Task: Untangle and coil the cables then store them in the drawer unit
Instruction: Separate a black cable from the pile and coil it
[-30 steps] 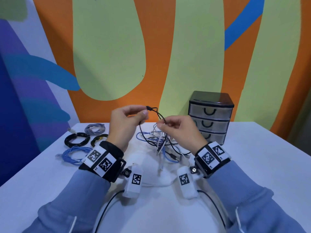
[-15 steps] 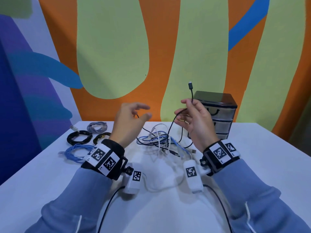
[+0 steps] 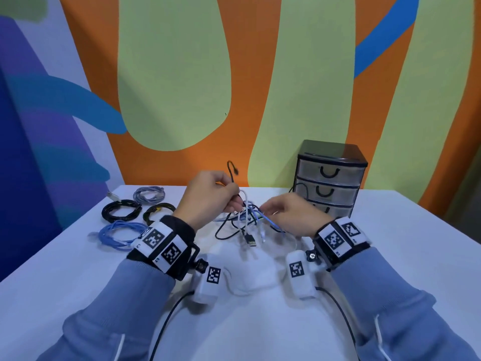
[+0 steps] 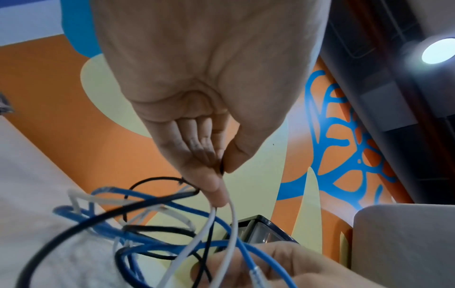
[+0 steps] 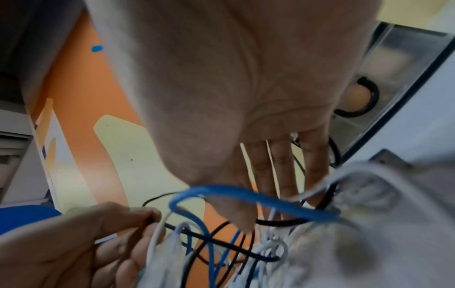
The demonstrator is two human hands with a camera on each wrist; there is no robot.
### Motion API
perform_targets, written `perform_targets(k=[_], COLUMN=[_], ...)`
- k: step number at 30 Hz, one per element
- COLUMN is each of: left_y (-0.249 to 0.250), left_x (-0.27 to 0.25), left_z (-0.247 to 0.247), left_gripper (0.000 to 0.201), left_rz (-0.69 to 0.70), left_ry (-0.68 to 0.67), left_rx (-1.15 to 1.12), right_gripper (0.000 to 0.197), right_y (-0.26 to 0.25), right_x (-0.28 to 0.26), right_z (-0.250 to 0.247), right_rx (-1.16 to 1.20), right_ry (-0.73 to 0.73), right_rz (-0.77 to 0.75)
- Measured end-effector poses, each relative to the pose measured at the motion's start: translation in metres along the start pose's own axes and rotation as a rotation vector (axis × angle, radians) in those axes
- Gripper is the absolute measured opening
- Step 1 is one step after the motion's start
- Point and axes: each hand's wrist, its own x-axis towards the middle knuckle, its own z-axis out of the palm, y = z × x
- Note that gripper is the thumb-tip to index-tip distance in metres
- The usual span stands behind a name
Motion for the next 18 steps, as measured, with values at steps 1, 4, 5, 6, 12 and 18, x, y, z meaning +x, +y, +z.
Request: perform_targets(k=[1, 4, 5, 6, 12, 18], left_y=[-0.001, 0.001, 0.001, 0.002, 0.004, -0.001], left_x=[0.000, -0.001, -0.002, -0.003, -0.006, 0.000], left_z=[-0.001, -0.001, -0.001, -0.001, -0.001, -0.003], left_gripper=[0.012, 0.012, 0.011, 0.011, 0.008, 0.037], left_rz=[-0.003, -0.021, -0.033, -0.047, -0.121, -0.110], left_ry=[0.002, -0.016, -0.026, -0.040, -0.088, 0.189], left_rx=[-0.008, -0.049, -0.070, -0.089, -0.114, 0.047], right_gripper=[0.020, 0.020, 0.021, 0.024, 0.025, 0.010], right_y=[0.003, 0.009, 0.010, 0.010, 0.000, -0.011], right_x=[0.002, 0.010, 0.012, 0.013, 0.008, 0.000], right_z=[0.002, 0.011, 0.015, 0.019, 0.021, 0.018], right_rx=[-0.019, -0.005, -0.009, -0.005, -0.049, 0.105], right_ry=[-0.038, -0.046, -0.021, 0.011, 0.385, 0.333], right_rz=[0.001, -0.036, -0.022, -0.014, -0.157, -0.332])
